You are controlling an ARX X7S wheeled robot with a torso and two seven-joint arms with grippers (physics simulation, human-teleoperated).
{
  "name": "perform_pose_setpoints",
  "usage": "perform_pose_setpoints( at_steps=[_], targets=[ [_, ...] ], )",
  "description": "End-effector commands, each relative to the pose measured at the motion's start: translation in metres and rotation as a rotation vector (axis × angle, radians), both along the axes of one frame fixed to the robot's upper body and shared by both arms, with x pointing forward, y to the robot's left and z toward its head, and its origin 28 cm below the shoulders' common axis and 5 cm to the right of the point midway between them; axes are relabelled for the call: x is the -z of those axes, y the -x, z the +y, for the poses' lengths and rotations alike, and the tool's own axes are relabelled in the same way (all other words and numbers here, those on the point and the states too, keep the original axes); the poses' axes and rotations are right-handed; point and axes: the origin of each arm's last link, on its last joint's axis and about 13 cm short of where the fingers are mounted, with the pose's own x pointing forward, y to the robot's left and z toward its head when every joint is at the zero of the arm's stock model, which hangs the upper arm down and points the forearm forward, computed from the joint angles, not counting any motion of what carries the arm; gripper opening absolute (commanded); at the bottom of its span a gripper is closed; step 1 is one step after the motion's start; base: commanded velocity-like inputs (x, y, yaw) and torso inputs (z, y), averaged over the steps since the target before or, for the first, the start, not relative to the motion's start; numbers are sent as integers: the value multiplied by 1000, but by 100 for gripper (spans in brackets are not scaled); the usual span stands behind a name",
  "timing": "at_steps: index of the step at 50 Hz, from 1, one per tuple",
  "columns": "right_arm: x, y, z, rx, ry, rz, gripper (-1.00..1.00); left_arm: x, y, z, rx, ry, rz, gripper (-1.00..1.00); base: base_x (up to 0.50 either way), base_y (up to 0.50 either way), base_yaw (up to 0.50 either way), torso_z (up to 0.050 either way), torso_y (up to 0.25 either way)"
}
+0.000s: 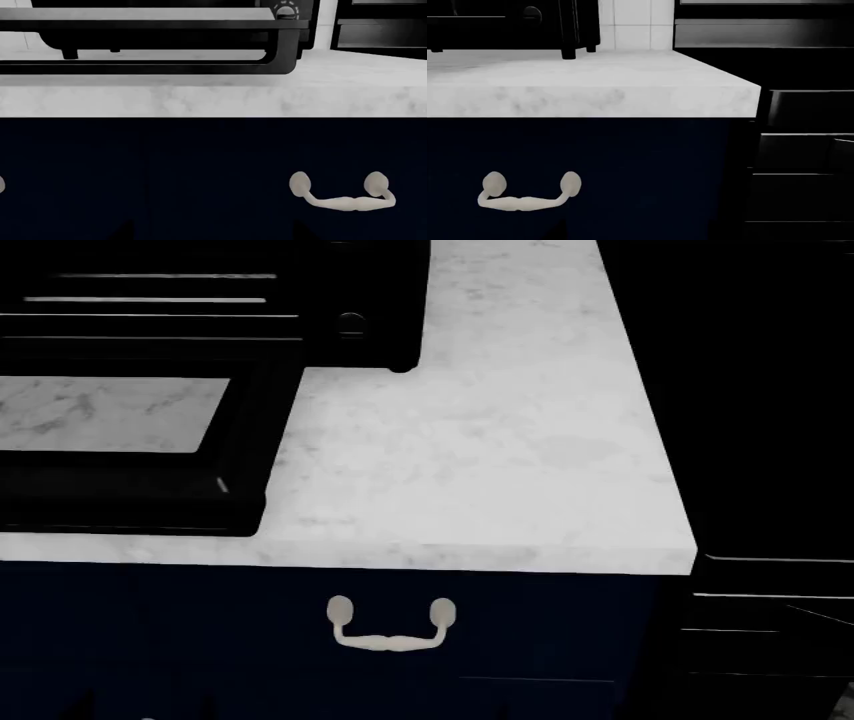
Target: Close the toaster oven door.
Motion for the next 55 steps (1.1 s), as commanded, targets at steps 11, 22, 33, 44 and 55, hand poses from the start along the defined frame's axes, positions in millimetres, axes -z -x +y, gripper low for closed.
perform_pose_setpoints(
  at_steps=[11, 22, 33, 44, 55],
  targets=[
    [-3, 1, 1, -4, -4, 3, 100, 2, 6, 1, 44, 45, 9, 100, 0, 0, 0, 9, 0],
    [-10, -1, 0, 1, -1, -28, 100, -9, 4, 0, 37, 35, -8, 100, 0, 0, 0, 50, 0],
    [-12, 2, 1, -2, -4, -37, 100, -9, 6, 1, 44, 28, -13, 100, 0, 0, 0, 50, 0],
    [-17, 3, 0, -4, -5, -53, 100, -12, 8, 0, 51, 16, -24, 100, 0, 0, 0, 50, 0],
    [-92, 8, -24, 68, 68, -263, 100, -65, -6, 23, -21, -24, -45, 100, 0, 0, 0, 0, 0]
  ],
)
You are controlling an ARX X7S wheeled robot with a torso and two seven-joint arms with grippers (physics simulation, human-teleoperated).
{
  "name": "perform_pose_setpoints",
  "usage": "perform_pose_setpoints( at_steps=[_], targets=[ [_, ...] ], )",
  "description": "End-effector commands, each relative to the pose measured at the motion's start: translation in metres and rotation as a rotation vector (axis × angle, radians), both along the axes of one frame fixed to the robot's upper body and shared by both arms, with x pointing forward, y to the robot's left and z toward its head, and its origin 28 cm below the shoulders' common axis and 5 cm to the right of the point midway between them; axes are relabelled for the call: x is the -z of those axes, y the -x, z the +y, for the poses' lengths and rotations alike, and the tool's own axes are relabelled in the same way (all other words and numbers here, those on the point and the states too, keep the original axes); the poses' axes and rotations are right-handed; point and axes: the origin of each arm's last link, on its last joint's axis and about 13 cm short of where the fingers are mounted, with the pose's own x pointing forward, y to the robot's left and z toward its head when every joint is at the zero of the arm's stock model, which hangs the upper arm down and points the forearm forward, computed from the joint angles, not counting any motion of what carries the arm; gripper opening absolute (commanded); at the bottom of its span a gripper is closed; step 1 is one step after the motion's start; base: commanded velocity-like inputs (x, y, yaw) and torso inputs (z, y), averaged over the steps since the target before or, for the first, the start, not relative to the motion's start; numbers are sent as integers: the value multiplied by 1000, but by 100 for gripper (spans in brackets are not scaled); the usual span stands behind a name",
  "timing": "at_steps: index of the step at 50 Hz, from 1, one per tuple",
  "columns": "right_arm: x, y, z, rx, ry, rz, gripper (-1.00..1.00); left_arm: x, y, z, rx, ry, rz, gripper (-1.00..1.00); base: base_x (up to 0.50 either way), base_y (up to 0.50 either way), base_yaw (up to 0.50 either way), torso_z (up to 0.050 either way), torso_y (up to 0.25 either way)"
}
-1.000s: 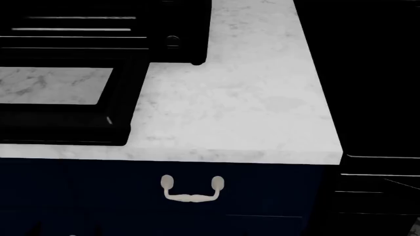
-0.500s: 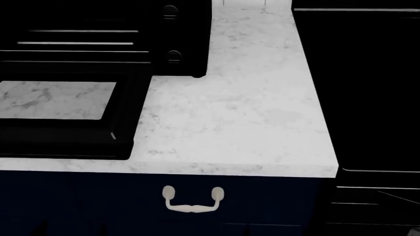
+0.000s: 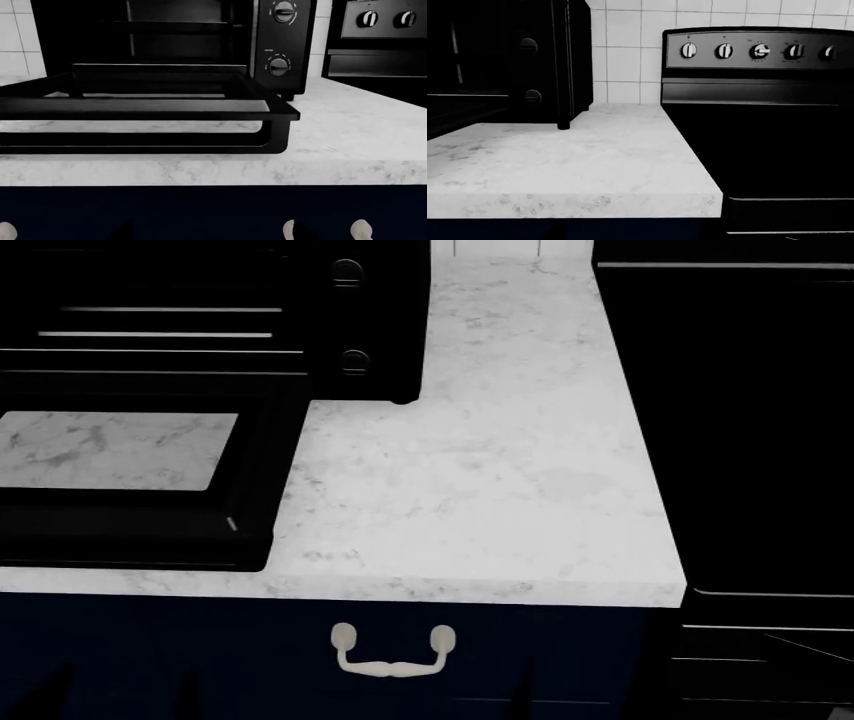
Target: Close the toaster oven door.
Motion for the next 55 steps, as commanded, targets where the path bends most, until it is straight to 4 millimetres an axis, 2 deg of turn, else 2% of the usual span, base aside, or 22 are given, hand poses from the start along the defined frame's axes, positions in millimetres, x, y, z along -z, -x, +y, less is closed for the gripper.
perform_pose_setpoints(
  at_steps=[1, 8, 11, 14, 16, 22, 27, 30, 33, 39, 55],
  targets=[
    [-60, 2, -18, 50, 63, -165, 100, -41, -9, 18, -47, -31, -22, 100, 0, 0, 0, 0, 0],
    [-138, 0, -41, 121, 138, -345, 100, -80, -20, 38, -64, 15, -38, 100, 0, 0, 0, 0, 0],
    [-175, 5, -50, 137, 176, -423, 100, -94, -23, 43, -53, -5, -50, 100, 0, 0, 0, 0, 0],
    [-200, 10, -57, 160, 206, -475, 100, -107, -27, 50, -51, -20, -50, 100, 0, 0, 0, 0, 0],
    [-224, 15, -61, 185, 241, -525, 100, -120, -30, 56, -39, -32, -54, 100, 0, 0, 0, 0, 0],
    [-265, 21, -74, 220, 295, -594, 100, -140, -40, 67, -28, -70, -65, 100, 0, 0, 0, 0, 0],
    [-300, 54, -86, 315, 295, -722, 100, -157, -43, 74, -32, -81, -79, 100, 0, 0, 0, 0, 0],
    [-309, 73, -83, 296, 307, -765, 100, -164, -44, 78, -39, -89, -82, 100, 0, 0, 0, 0, 0],
    [-311, 83, -81, 318, 310, -788, 100, -170, -44, 80, -39, -100, -76, 100, 0, 0, 0, 0, 0],
    [-310, 86, -78, 309, 309, -798, 100, -172, -43, 78, -14, -107, -68, 100, 0, 85, 0, 0, 0],
    [-312, 86, -76, 287, 326, -798, 100, -167, -40, 77, 2, -127, -73, 100, 0, 500, 0, 0, 0]
  ],
)
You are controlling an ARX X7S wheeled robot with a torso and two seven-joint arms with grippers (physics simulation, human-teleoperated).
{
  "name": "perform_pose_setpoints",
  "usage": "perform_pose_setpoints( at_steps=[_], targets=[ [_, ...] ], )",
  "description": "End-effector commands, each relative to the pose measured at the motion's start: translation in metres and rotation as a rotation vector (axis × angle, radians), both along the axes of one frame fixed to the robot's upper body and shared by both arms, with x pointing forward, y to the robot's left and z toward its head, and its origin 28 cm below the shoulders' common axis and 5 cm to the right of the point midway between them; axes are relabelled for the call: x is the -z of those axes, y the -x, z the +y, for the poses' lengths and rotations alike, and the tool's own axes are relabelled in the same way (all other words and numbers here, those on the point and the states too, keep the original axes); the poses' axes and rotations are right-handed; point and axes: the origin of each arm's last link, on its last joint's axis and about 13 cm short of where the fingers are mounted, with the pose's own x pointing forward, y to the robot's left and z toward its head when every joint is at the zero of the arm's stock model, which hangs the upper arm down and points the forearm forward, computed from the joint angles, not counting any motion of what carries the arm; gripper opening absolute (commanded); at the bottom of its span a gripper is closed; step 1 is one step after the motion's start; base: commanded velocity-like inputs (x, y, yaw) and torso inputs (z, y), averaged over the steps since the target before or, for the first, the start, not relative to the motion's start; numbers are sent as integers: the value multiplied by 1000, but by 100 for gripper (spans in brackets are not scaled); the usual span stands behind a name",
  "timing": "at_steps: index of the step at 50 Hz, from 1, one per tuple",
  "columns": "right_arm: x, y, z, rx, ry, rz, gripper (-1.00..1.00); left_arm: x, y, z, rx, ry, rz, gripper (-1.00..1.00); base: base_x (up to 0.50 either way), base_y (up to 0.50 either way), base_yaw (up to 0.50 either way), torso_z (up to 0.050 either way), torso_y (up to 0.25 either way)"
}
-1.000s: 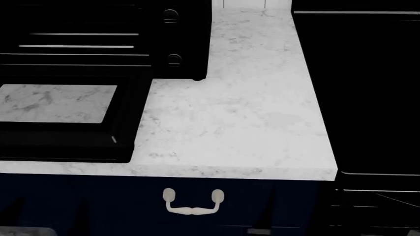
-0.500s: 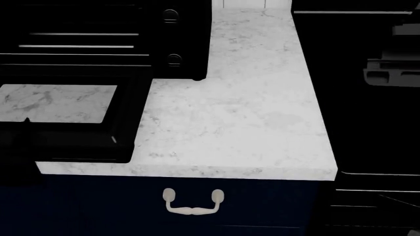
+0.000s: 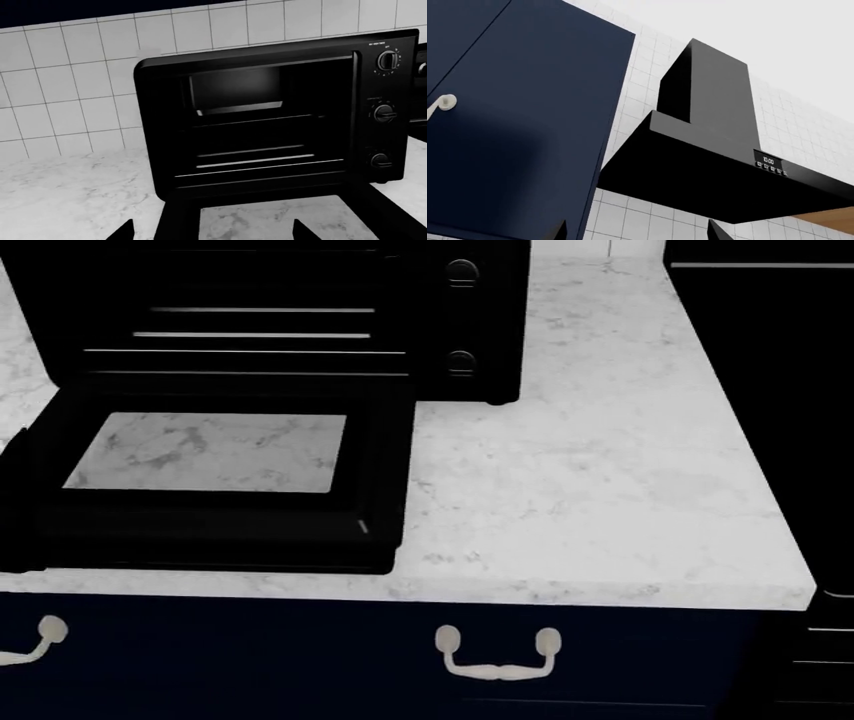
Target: Close the toaster oven door.
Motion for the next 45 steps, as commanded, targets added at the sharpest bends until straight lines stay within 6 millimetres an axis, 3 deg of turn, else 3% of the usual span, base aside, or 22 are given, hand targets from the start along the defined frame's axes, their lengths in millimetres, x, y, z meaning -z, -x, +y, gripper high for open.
perform_pose_setpoints(
  at_steps=[1, 27, 45],
  targets=[
    [-3, 7, 2, 14, 28, -20, 100, 1, 2, 2, 7, -14, 2, 100, 0, 500, 0, 0, 0],
    [-3, 7, 3, 14, 35, -20, 100, 9, 0, 1, 11, -8, 13, 100, 0, 500, 0, 0, 0],
    [-3, 13, 1, 15, 23, -23, 100, 7, 3, -2, 17, -8, 12, 100, 434, 0, 0, 0, 0]
  ],
)
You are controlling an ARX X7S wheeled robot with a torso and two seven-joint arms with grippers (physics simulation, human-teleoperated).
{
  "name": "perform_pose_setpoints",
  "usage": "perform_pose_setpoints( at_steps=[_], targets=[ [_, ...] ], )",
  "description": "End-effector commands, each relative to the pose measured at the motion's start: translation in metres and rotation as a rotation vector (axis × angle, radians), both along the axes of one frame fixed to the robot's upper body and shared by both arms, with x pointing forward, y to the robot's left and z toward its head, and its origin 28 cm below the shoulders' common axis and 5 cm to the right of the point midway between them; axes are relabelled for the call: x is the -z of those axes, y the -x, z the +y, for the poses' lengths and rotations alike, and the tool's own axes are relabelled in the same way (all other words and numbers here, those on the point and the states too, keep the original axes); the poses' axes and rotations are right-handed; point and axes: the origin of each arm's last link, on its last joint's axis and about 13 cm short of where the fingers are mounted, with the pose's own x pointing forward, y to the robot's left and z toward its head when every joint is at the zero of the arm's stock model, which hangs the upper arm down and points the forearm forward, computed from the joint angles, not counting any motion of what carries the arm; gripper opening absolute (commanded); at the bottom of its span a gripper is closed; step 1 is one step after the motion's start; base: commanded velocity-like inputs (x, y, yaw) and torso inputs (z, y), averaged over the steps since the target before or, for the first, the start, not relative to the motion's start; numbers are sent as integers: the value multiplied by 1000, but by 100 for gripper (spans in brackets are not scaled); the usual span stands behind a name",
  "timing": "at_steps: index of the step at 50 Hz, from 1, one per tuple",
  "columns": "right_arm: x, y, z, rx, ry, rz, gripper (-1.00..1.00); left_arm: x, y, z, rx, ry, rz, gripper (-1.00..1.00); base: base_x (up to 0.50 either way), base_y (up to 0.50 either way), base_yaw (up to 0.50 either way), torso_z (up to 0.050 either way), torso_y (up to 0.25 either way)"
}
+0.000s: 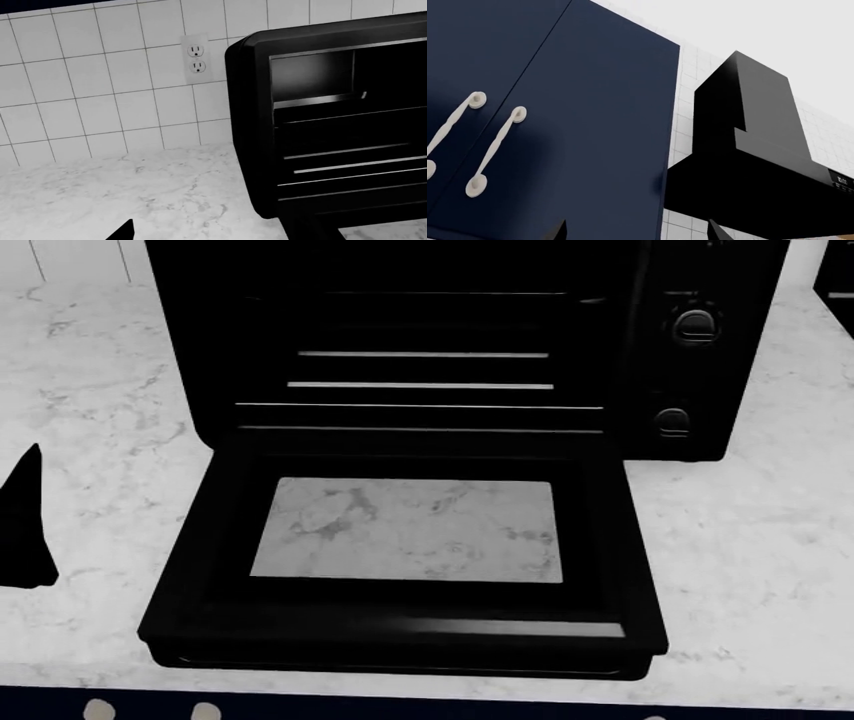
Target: Close the toaster oven door.
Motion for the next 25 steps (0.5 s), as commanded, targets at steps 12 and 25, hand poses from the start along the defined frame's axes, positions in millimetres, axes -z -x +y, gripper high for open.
perform_pose_setpoints(
  at_steps=[12, 25],
  targets=[
    [-4, 3, 1, -2, -2, -11, 100, 4, -1, 1, 13, -14, -14, 100, 375, 0, 0, 0, 1],
    [-3, 5, 1, -8, 0, -18, 100, -9, 3, 44, 108, -670, -254, 100, 0, 0, 0, 0, 0]
  ],
)
